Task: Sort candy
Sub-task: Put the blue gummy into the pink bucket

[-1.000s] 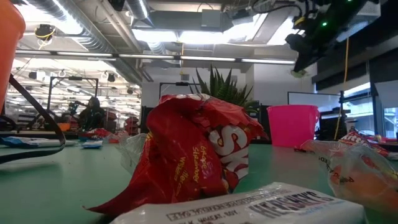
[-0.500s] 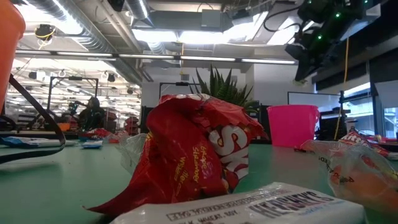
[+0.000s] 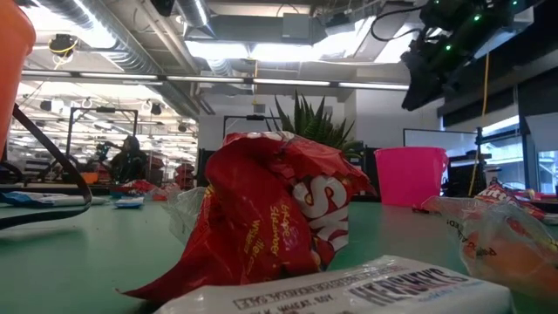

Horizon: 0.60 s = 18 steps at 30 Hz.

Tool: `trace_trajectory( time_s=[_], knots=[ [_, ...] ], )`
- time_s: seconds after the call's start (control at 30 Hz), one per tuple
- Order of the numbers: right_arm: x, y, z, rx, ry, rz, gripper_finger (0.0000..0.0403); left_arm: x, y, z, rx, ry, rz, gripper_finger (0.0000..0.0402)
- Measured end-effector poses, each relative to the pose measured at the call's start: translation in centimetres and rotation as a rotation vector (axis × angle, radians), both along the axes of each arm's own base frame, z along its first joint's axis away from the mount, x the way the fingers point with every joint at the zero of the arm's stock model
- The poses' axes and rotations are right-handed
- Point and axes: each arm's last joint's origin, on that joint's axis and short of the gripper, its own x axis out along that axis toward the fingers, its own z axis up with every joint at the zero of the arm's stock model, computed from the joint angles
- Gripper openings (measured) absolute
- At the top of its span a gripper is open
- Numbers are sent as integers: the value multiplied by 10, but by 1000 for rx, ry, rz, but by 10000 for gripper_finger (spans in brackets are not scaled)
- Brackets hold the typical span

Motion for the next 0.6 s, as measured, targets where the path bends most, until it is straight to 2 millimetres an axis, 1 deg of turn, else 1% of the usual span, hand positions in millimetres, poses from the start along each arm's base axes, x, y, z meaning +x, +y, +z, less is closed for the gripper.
trace_trajectory(
  time_s=[0.1, 0.17, 0.4, 0.6],
  knots=[
    [1, 10, -3, 116, -26, 119, 98, 0, 0, 0, 2, 0, 1, 149],
    [2, 22, -7, 174, 10, 153, 99, 0, 0, 0, 2, 0, 1, 149],
    [9, 74, -29, 289, 185, 206, 99, 0, 0, 0, -23, -2, 5, 149],
    [14, 119, -47, 357, 253, 322, 99, -1, 0, -3, -35, 30, 10, 149]
  ],
)
